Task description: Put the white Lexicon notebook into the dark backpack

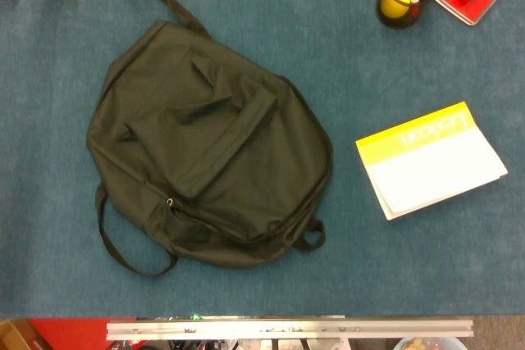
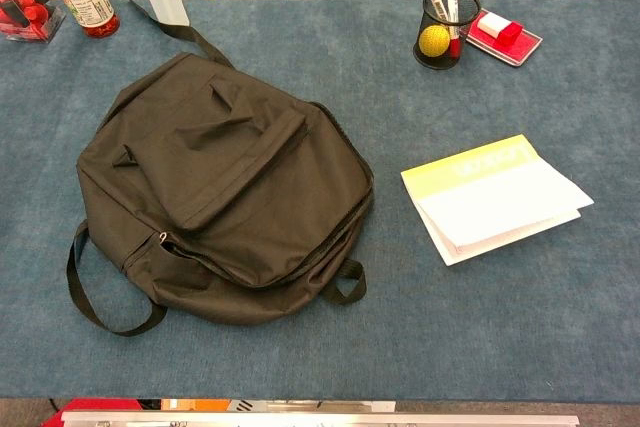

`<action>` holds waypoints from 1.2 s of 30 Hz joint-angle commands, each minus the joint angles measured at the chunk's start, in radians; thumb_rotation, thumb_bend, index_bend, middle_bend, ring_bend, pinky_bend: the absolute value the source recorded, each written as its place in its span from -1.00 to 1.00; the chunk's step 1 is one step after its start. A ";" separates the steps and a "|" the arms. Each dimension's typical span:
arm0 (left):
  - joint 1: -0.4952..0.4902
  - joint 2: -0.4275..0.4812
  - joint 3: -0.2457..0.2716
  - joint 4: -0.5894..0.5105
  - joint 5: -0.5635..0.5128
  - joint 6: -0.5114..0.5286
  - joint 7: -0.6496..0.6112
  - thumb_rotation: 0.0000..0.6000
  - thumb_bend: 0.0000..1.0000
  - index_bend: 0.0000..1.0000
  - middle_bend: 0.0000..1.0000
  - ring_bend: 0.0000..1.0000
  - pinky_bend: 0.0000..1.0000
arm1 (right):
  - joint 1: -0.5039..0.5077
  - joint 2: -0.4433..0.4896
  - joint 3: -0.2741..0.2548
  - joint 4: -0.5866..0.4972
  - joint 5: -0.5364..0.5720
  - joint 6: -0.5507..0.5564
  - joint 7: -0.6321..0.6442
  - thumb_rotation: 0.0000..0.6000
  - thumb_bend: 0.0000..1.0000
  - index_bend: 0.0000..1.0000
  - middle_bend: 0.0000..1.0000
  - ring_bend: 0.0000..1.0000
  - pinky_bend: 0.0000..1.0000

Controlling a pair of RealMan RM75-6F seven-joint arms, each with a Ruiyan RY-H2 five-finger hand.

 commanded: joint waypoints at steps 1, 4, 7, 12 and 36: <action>0.000 0.000 0.000 -0.001 -0.008 -0.007 0.003 1.00 -0.46 -0.55 -0.39 -0.47 -0.43 | 0.002 0.001 0.000 0.000 0.000 -0.003 -0.001 1.00 -0.67 -0.79 -0.40 -0.54 -0.40; -0.001 0.001 0.002 -0.002 -0.010 -0.012 0.007 1.00 -0.46 -0.55 -0.39 -0.47 -0.43 | 0.005 0.001 0.000 -0.001 -0.001 -0.007 -0.002 1.00 -0.67 -0.78 -0.40 -0.54 -0.40; 0.003 0.000 0.001 -0.002 -0.003 0.000 0.001 1.00 -0.46 -0.55 -0.40 -0.47 -0.43 | 0.009 0.000 0.000 -0.003 -0.007 -0.010 -0.002 1.00 -0.67 -0.79 -0.40 -0.54 -0.40; 0.007 0.001 0.000 0.000 -0.001 0.009 -0.011 1.00 -0.46 -0.55 -0.40 -0.47 -0.43 | 0.025 0.006 0.000 -0.010 -0.030 -0.020 0.010 1.00 -0.67 -0.78 -0.40 -0.54 -0.40; 0.021 0.011 0.011 -0.002 0.003 0.011 -0.020 1.00 -0.46 -0.55 -0.40 -0.47 -0.43 | 0.319 -0.098 -0.105 -0.124 -0.265 -0.450 -0.051 1.00 -0.70 -0.79 -0.37 -0.54 -0.40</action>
